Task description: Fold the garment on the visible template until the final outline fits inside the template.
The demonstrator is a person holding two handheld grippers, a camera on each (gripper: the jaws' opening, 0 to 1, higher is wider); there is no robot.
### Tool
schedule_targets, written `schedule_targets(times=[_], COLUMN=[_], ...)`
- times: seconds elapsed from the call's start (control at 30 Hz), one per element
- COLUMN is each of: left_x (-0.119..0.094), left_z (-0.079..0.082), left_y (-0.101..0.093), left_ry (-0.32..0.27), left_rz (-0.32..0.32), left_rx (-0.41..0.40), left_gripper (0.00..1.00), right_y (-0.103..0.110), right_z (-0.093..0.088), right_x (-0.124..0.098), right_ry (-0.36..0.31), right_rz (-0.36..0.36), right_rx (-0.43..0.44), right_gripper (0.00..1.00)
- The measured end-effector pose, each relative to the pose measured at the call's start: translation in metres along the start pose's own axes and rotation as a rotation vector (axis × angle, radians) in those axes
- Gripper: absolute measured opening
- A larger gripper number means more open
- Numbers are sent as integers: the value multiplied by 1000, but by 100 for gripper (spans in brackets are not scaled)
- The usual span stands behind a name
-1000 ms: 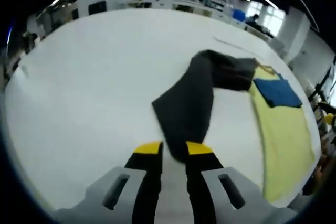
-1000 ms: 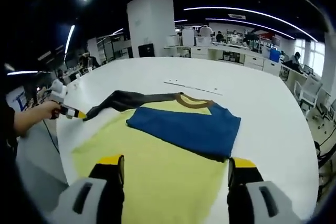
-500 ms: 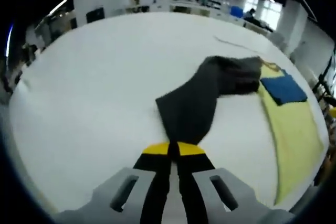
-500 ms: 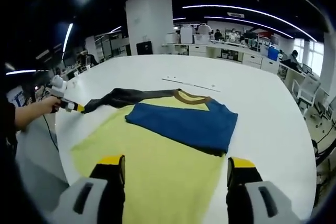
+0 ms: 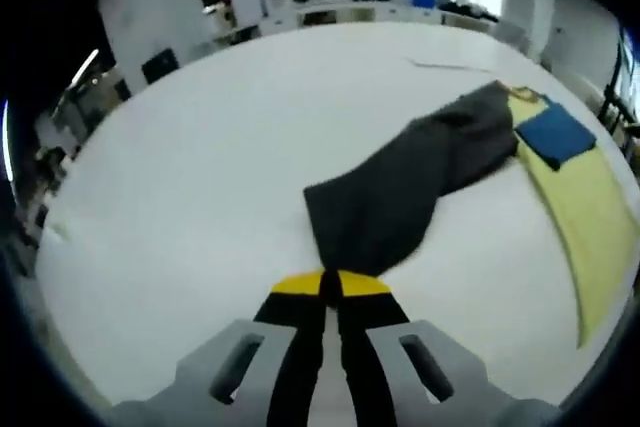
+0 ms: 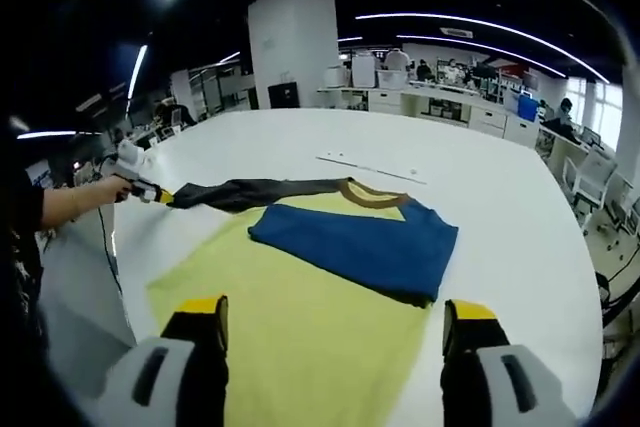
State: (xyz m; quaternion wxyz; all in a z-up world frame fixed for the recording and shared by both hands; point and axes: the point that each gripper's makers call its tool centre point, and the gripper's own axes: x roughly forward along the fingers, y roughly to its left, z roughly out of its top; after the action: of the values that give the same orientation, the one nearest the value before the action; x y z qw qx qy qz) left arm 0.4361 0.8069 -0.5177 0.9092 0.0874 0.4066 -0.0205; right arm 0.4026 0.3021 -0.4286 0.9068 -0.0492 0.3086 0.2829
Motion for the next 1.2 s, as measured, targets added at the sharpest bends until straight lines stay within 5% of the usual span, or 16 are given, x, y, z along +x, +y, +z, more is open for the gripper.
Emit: schedule_targets(times=[0.27,0.73,0.9,1.2], left_x=[16,30,27,30], left_z=[11,12,16,8], left_y=[22,33,36,36], left_ry=[18,42,15,32], left_rz=[41,59,54,49], left_rx=[41,44,-60,-209], left_gripper=[1,4,13,15], right_y=[8,2,4,5], right_z=[-3,-8,-5,-8], right_x=[-3,-6,-8,-10], right_ry=[14,22,11,15], right_rz=[19,4,6,3], right_rx=[-20,-6,-6,-7], right_gripper=[92,94,94,95])
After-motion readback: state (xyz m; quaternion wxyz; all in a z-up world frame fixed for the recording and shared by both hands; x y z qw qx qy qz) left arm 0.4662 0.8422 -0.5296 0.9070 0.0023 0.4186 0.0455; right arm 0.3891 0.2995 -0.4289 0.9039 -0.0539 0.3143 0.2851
